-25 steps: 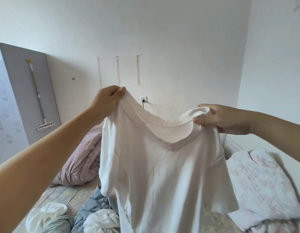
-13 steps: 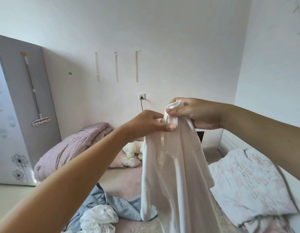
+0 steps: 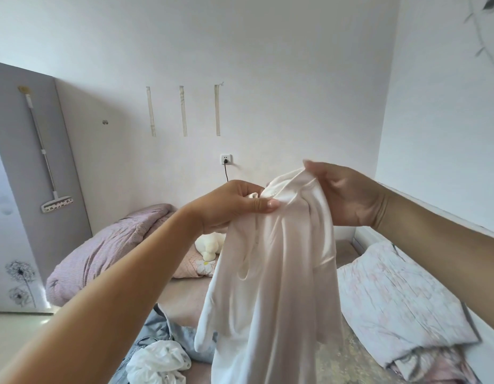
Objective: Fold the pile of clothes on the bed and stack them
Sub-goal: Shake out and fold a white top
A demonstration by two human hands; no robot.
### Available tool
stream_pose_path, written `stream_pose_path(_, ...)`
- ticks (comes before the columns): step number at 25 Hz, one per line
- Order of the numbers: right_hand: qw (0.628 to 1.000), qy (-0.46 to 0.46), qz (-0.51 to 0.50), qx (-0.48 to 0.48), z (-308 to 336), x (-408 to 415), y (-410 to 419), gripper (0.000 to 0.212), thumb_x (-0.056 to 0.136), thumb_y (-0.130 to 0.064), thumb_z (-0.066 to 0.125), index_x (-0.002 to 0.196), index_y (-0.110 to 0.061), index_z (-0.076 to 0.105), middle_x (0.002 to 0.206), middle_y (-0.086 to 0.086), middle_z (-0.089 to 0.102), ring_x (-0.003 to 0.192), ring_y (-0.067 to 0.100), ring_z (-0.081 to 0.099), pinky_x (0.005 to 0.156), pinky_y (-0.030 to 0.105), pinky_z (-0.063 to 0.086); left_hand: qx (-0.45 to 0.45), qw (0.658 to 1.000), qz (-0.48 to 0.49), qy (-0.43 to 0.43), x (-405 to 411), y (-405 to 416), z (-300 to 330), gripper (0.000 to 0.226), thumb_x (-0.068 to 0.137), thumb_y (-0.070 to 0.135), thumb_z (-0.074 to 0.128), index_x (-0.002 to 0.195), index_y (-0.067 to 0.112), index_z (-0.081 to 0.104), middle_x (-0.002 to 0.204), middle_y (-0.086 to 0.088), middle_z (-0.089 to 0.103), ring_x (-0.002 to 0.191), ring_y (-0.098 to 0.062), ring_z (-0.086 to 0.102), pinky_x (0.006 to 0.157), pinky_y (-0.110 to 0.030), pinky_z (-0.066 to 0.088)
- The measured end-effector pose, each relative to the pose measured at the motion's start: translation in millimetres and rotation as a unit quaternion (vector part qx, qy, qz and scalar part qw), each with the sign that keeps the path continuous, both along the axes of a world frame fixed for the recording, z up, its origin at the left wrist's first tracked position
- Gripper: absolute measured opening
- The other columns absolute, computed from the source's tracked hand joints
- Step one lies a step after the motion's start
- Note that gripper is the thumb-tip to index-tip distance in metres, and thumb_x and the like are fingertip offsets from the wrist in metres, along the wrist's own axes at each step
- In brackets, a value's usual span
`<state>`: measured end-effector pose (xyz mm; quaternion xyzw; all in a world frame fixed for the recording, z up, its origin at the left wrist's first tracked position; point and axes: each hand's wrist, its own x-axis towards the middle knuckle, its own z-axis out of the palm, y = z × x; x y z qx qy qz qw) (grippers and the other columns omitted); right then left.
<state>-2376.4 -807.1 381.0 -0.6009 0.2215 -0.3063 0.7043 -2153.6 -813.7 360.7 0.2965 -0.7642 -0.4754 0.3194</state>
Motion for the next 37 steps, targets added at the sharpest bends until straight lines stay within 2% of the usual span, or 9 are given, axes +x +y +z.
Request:
stream_pose_path(7, 0.990, 0.087, -0.071, -0.090, -2, 14, 8, 0.032, 0.090, -0.020, 0.047, 0.091, -0.002, 0.074, 0.089, 0.012, 0.071, 0.079, 0.017, 0.069, 0.070, 0.026, 0.056, 0.001, 1.000, 0.016, 0.001, 14, 0, -4, 0.031, 0.059, 0.040, 0.084, 0.078, 0.020, 0.071, 0.072, 0.001, 0.064, 0.064, -0.010, 0.061, 0.061, -0.024, 0.053)
stream_pose_path(12, 0.856, 0.241, -0.338, -0.307, 5, -12, -6, 0.041, 0.089, -0.040, 0.056, 0.101, -0.003, 0.070, 0.090, 0.009, 0.070, 0.087, 0.022, 0.064, 0.084, 0.027, 0.049, -0.005, 0.989, 0.148, 0.001, 68, -2, 3, 0.067, 0.061, 0.047, 0.084, 0.114, 0.030, 0.046, 0.069, 0.001, 0.056, 0.060, -0.008, 0.058, 0.056, -0.026, 0.053)
stream_pose_path(13, 0.833, 0.254, -0.362, -0.333, 5, -20, -7, 0.042, 0.089, -0.044, 0.054, 0.098, -0.006, 0.070, 0.116, 0.022, 0.059, 0.114, 0.031, 0.056, 0.082, 0.027, 0.047, -0.011, 0.986, 0.164, 0.000, 81, -2, 3, 0.065, 0.061, 0.045, 0.084, 0.109, 0.028, 0.043, 0.068, 0.001, 0.057, 0.057, -0.009, 0.056, 0.053, -0.026, 0.052)
stream_pose_path(14, 0.822, 0.260, -0.369, -0.347, 5, -29, -8, 0.042, 0.089, -0.048, 0.052, 0.095, -0.011, 0.071, 0.085, -0.005, 0.041, 0.082, 0.008, 0.035, 0.079, 0.026, 0.044, -0.038, 0.981, 0.187, -0.015, 92, -3, 1, 0.052, 0.071, 0.041, 0.079, 0.103, 0.025, 0.042, 0.069, 0.000, 0.055, 0.054, -0.007, 0.052, 0.049, -0.022, 0.048)
stream_pose_path(17, 0.855, 0.290, -0.289, -0.317, 9, -47, -5, 0.041, 0.084, -0.051, 0.053, 0.107, -0.021, 0.069, 0.100, -0.007, 0.071, 0.087, -0.003, 0.062, 0.085, 0.019, 0.047, -0.179, 0.938, 0.291, -0.066, 102, -7, -2, 0.013, 0.092, 0.020, 0.054, 0.085, 0.017, 0.043, 0.069, 0.000, 0.042, 0.047, 0.002, 0.038, 0.044, -0.011, 0.031)
stream_pose_path(21, 0.934, 0.244, -0.159, -0.208, 15, -61, -1, 0.043, 0.079, -0.029, 0.061, 0.118, -0.010, 0.064, 0.115, 0.001, 0.069, 0.108, 0.011, 0.064, 0.088, 0.018, 0.051, -0.228, 0.909, 0.346, 0.034, 102, -9, 1, 0.022, 0.095, 0.004, 0.052, 0.078, 0.016, 0.047, 0.068, -0.001, 0.041, 0.044, 0.003, 0.038, 0.042, -0.009, 0.028)
stream_pose_path(26, 0.779, 0.317, -0.344, -0.418, 5, -62, -12, 0.022, 0.088, -0.036, 0.060, 0.088, -0.015, 0.065, 0.078, 0.002, 0.061, 0.070, 0.008, 0.049, 0.061, 0.016, 0.038, -0.315, 0.854, 0.412, 0.048, 90, -9, 10, 0.025, 0.093, 0.001, 0.054, 0.080, 0.022, 0.050, 0.067, -0.001, 0.045, 0.050, 0.003, 0.038, 0.048, -0.009, 0.029)
stream_pose_path(33, 0.754, 0.294, -0.388, -0.441, 7, -52, -19, 0.024, 0.089, -0.041, 0.059, 0.086, -0.018, 0.066, 0.091, 0.013, 0.065, 0.070, 0.010, 0.049, 0.058, 0.014, 0.036, -0.142, 0.873, 0.452, 0.118, 91, -17, 3, 0.019, 0.096, 0.012, 0.054, 0.078, 0.019, 0.053, 0.065, -0.004, 0.046, 0.048, -0.012, 0.041, 0.050, -0.024, 0.039)
stream_pose_path(37, 0.789, 0.241, -0.393, -0.405, 16, -52, -19, 0.033, 0.079, -0.053, 0.061, 0.086, -0.021, 0.063, 0.093, 0.019, 0.066, 0.071, 0.019, 0.052, 0.066, 0.032, 0.040, -0.299, 0.851, 0.430, 0.025, 86, -15, -10, 0.014, 0.094, 0.026, 0.051, 0.103, 0.015, 0.046, 0.068, 0.002, 0.043, 0.045, 0.000, 0.037, 0.047, -0.011, 0.029)
